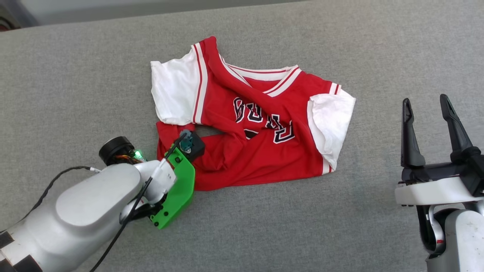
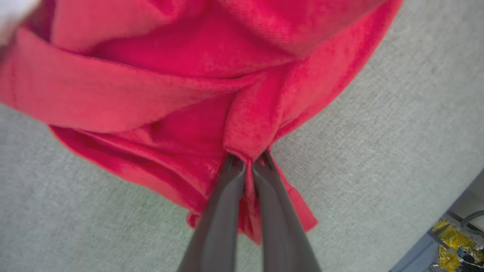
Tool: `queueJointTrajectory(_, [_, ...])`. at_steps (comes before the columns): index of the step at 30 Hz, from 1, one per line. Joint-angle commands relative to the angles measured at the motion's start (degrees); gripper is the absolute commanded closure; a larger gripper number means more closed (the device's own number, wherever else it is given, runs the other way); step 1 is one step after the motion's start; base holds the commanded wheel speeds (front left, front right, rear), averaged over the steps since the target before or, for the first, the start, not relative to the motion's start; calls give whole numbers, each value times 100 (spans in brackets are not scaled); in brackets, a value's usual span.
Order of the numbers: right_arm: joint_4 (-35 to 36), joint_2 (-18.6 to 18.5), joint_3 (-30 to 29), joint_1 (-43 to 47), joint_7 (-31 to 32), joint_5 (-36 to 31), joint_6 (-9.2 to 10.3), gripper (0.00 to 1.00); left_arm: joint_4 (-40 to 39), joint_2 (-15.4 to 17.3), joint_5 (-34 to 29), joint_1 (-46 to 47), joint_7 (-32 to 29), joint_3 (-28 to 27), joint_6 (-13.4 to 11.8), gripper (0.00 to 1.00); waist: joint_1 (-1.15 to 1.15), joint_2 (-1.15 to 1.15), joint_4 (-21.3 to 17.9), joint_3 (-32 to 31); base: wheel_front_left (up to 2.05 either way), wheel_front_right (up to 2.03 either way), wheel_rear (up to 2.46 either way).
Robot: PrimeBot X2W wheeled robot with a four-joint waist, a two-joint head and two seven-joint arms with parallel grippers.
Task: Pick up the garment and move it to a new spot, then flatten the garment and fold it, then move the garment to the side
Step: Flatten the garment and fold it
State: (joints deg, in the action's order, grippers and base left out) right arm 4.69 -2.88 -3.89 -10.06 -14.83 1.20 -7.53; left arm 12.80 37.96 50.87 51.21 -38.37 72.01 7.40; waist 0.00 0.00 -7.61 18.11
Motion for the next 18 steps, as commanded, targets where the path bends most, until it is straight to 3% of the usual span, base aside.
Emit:
queueJointTrajectory(1, [-4, 1, -40, 18, -17, -11, 4, 0, -27, -164, -116, -183, 293, 134, 8, 100, 0, 0, 22, -133, 0, 0, 0])
queueJointTrajectory(7, [40, 1, -147, 153, -17, 1, 4, 0, -714, -225, -365, 40, 1011, 134, 8, 100, 0, 0, 22, -327, 0, 0, 0])
queueJointTrajectory(11, [129, 1, -261, 197, -17, 45, 4, 0, -1263, -635, -632, 109, 1285, 134, 8, 100, 0, 0, -42, -276, 0, 0, 0])
queueJointTrajectory(18, [180, 1, -310, 149, -17, 133, 4, 0, -1265, -1437, -980, -50, 1186, 134, 9, 100, 0, 0, -219, -30, 0, 0, 0])
